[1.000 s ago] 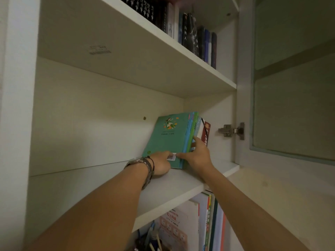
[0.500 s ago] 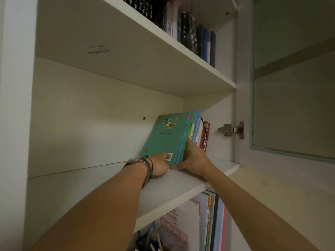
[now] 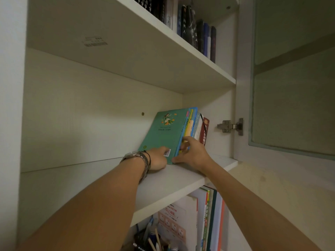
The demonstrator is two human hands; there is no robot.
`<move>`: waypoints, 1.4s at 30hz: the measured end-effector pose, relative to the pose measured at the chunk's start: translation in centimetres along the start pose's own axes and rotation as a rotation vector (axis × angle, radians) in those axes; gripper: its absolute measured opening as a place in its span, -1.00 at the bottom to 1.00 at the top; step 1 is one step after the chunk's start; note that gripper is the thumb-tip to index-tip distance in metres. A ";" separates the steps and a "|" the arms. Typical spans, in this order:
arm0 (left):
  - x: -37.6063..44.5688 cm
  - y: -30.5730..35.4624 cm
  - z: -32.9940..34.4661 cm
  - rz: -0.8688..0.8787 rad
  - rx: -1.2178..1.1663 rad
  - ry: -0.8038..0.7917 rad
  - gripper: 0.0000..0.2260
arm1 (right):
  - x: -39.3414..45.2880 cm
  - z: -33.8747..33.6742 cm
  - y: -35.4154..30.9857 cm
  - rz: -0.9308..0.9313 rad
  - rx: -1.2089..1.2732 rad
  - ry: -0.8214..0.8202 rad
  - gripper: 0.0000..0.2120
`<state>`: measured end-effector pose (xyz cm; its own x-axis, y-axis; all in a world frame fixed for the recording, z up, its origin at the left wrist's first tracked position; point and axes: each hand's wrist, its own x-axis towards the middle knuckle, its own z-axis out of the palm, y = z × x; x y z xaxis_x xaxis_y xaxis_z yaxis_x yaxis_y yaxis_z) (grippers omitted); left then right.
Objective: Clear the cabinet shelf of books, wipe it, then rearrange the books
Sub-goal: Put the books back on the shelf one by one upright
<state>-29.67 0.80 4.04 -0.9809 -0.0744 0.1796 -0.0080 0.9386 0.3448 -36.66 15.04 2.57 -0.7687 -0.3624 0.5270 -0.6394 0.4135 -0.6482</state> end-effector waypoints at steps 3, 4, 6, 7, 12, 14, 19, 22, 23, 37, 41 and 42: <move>0.1 0.0 0.1 -0.004 0.007 -0.012 -0.41 | -0.1 0.2 -0.3 -0.039 -0.016 0.024 -0.16; 0.1 0.0 0.1 -0.005 0.004 -0.014 -0.41 | 0.0 0.3 -0.4 -0.065 -0.030 0.037 -0.09; 0.1 0.0 0.2 -0.002 0.002 -0.007 -0.41 | 0.0 0.6 -0.5 -0.113 -0.081 0.048 0.02; 0.1 0.0 0.3 0.002 0.008 -0.004 -0.41 | 0.0 0.8 -0.5 -0.123 -0.113 0.051 0.03; -0.1 0.3 0.8 0.028 0.012 -0.002 -0.41 | 0.1 0.8 -0.5 -0.132 -0.178 0.046 -0.02; -0.2 0.3 0.8 0.036 -0.004 0.002 -0.41 | 0.0 0.8 -0.5 -0.135 -0.183 0.038 -0.04; -0.2 0.6 0.8 0.042 0.005 0.042 -0.43 | 0.0 0.7 -0.3 -0.142 -0.192 0.033 -0.05; -0.4 0.6 0.4 0.045 0.013 0.059 -0.47 | -0.1 0.7 -0.4 -0.134 -0.204 0.041 -0.06; -0.5 0.6 0.2 0.043 0.015 0.059 -0.48 | -0.2 0.7 -0.5 -0.134 -0.220 0.051 -0.09; -4.6 3.4 -0.2 0.112 0.173 0.080 -0.74 | -12.0 -7.3 -0.4 -0.095 -0.540 0.179 -0.69; -6.8 5.4 -0.1 0.167 0.256 0.167 -0.78 | -16.4 -10.3 -1.3 -0.055 -0.582 0.189 -0.72; -7.6 6.2 0.0 0.192 0.264 0.209 -0.78 | -17.5 -11.0 -1.5 -0.040 -0.595 0.197 -0.73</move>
<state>-22.31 7.16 4.80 -0.9088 0.0700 0.4113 0.0956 0.9945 0.0420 -22.45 29.95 0.31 -0.6963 -0.2501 0.6728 -0.5242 0.8174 -0.2387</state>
